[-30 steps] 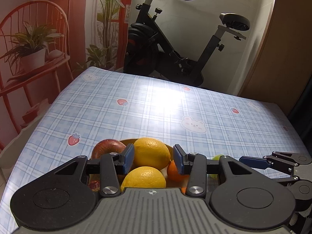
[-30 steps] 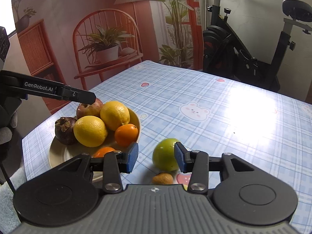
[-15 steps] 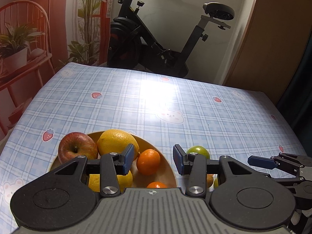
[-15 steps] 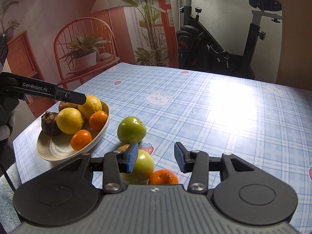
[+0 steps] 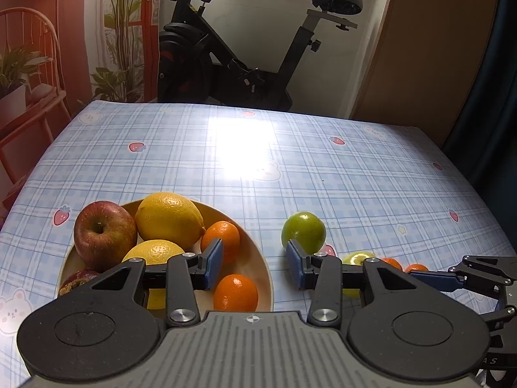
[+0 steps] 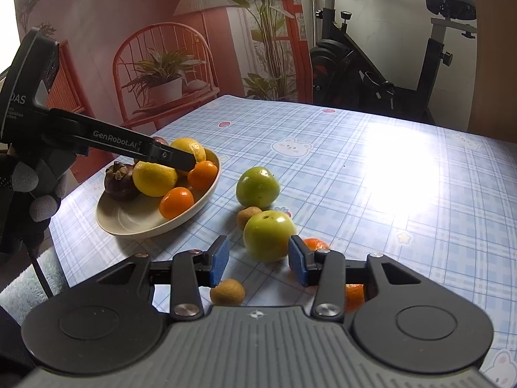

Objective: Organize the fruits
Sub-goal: 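Move both tools back to the small brown kiwis on the cloth, then close the left gripper on one kiwi while the right gripper grasps another kiwi, then carry the kiwis in both grippers toward the plate, then lower both kiwis onto the plate and open both grippers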

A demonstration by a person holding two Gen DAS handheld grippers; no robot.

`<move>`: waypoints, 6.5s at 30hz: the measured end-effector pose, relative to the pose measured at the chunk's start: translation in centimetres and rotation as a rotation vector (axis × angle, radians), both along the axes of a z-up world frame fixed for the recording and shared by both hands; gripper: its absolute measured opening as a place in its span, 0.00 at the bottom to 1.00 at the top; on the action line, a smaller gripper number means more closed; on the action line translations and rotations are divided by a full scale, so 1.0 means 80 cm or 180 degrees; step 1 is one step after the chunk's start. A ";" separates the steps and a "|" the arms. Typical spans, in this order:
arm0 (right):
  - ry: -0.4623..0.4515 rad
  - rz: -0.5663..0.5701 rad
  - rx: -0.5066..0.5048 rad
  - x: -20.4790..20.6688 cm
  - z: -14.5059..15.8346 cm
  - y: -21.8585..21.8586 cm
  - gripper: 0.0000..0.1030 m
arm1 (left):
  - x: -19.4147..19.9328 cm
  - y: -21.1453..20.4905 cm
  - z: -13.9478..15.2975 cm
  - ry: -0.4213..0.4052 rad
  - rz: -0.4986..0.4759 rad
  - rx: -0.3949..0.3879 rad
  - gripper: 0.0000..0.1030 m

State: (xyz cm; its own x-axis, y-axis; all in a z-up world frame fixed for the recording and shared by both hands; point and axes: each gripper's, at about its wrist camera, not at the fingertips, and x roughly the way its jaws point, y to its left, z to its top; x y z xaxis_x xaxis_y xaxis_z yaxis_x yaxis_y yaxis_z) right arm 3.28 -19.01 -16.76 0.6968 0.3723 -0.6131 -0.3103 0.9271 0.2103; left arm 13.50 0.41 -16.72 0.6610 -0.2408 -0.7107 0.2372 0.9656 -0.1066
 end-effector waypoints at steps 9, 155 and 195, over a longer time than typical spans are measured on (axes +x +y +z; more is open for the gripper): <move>0.0323 0.0173 -0.0044 -0.003 -0.030 0.025 0.38 | -0.006 0.010 -0.008 0.0062 0.0029 0.0001 0.44; -0.0063 0.0859 0.0009 0.102 0.007 0.107 0.30 | -0.035 0.099 -0.019 0.0405 0.0463 -0.0277 0.26; -0.0111 0.1204 -0.0264 0.114 -0.007 0.162 0.31 | -0.044 0.127 -0.021 0.0552 0.0764 -0.0303 0.30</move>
